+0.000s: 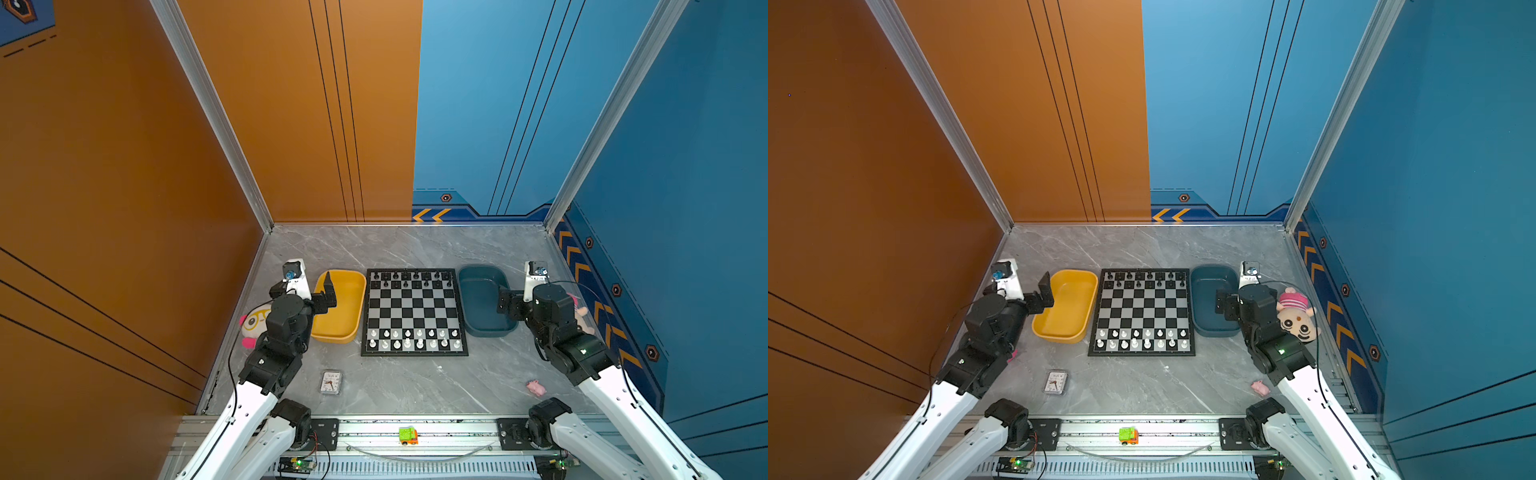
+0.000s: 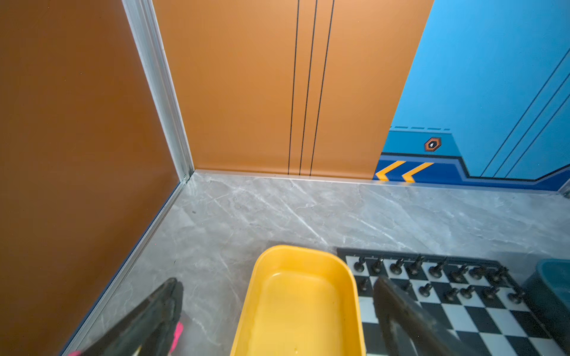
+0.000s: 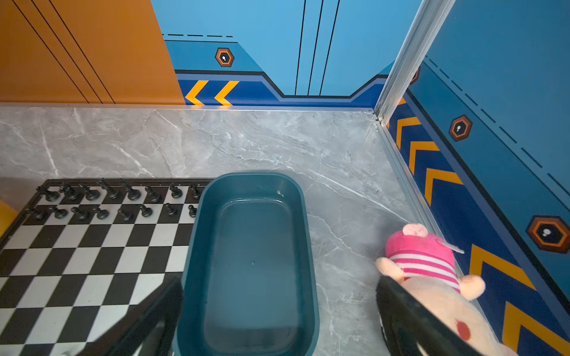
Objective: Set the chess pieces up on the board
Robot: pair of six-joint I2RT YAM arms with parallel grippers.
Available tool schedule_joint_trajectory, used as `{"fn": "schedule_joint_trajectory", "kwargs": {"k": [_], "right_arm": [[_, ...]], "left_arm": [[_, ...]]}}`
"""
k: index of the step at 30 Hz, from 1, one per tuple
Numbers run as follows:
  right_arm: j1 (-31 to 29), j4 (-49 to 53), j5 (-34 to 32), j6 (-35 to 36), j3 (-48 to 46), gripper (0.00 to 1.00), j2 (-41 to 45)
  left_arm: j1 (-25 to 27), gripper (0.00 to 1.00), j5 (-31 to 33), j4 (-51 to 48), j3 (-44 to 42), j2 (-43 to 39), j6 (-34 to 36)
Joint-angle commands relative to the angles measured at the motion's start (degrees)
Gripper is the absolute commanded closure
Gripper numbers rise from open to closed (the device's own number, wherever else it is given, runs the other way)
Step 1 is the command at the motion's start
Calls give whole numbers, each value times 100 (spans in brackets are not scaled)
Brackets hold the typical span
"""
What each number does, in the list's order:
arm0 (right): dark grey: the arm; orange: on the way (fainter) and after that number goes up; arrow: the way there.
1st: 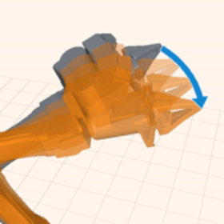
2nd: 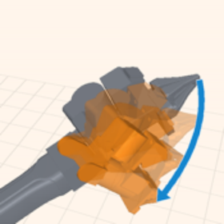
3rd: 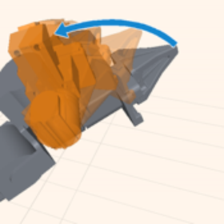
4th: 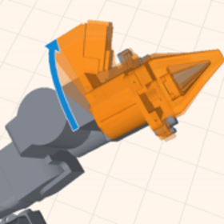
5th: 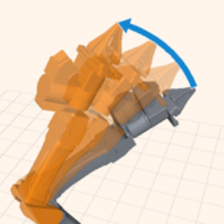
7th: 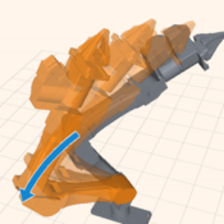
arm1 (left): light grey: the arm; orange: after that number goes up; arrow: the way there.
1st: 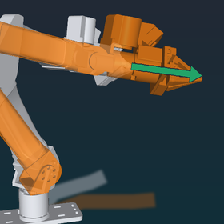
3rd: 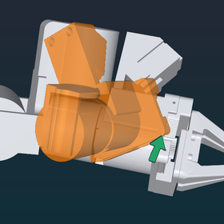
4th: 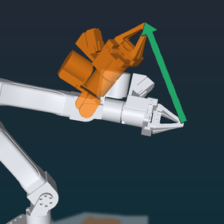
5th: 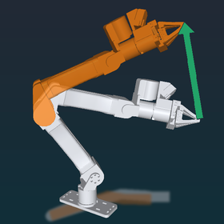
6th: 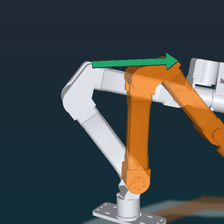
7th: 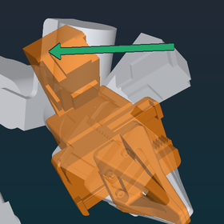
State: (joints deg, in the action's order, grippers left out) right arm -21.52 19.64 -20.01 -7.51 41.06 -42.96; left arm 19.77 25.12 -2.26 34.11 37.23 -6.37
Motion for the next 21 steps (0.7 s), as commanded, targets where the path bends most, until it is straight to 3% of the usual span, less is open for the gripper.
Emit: {"fn": "schedule_joint_trajectory", "kwargs": {"k": [1, 6, 11, 21], "right_arm": [[131, -1598, -92, 729, -682, 0, 212], [569, -3011, 211, 768, -1619, 0, -76], [1225, -4909, 782, 641, -2423, 0, -1143], [1444, -6077, 1088, 737, -2271, 0, -3005]], "left_arm": [[-69, 2, 428, 973, -749, -215, 398], [-169, 2, 584, 2006, -1534, -166, 754], [-373, 2, 204, 2895, -2128, 343, 928], [-1213, 2, -697, 3953, -2587, 1324, 685]]}}
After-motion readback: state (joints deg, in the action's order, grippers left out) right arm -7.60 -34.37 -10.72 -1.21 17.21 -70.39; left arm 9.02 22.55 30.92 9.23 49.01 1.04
